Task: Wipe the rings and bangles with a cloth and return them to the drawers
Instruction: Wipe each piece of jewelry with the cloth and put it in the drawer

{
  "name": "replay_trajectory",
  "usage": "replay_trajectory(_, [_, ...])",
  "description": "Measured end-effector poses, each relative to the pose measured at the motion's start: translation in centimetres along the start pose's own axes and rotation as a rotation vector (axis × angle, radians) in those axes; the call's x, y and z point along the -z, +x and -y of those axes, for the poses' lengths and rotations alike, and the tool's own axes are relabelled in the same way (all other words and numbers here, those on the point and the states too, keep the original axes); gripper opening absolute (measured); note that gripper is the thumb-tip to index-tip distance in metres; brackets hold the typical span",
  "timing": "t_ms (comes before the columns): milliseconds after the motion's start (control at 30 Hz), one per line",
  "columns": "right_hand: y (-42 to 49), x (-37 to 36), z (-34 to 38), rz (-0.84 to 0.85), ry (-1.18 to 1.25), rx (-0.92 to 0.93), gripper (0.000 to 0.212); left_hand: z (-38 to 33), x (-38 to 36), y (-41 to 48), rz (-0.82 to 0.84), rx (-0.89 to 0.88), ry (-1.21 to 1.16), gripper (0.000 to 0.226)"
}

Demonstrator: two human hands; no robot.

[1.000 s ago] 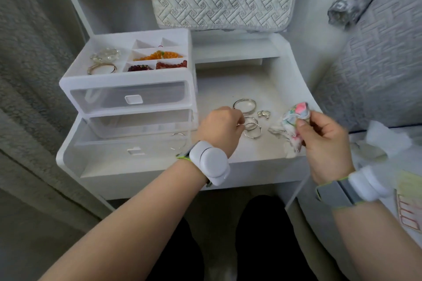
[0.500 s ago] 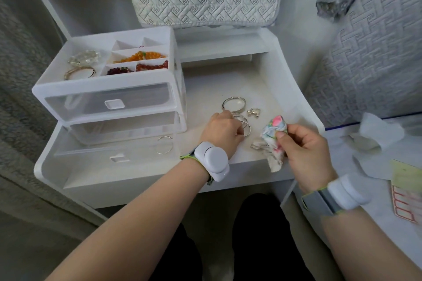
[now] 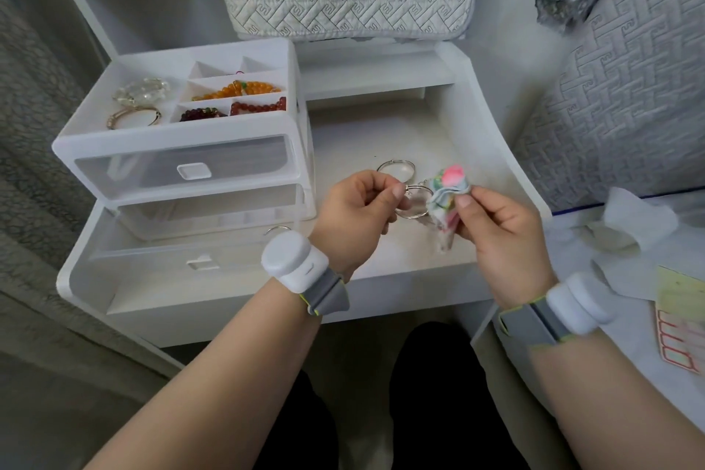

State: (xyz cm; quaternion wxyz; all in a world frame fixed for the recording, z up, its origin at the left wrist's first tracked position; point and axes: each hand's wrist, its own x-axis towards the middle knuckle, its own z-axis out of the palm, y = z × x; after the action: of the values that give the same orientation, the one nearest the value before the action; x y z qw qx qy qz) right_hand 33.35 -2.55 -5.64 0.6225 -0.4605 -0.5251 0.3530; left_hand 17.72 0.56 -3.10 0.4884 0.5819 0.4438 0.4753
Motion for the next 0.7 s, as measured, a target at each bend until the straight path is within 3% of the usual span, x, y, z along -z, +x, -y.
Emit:
replay_trajectory(267, [-0.2,-1.4,0.8,0.159,-0.136,0.06,0.02,-0.4,0.5,-1.4,0.053,-0.002,-0.076,0.008])
replay_trajectory(433, [-0.1,-1.9,1.3,0.155,-0.224,0.086,0.025,-0.7,1.0,-1.8,0.014,-0.134,0.298,0.011])
replay_trajectory(600, [-0.2,-2.3,0.9,0.192,0.225,-0.152,0.024,-0.7,0.6,-2.0,-0.094,-0.129,0.233,0.009])
replay_trajectory(700, [-0.1,-2.1,0.7,0.295,0.346,-0.185,0.041,-0.8,0.5,-2.0,-0.123,-0.026,0.078,0.013])
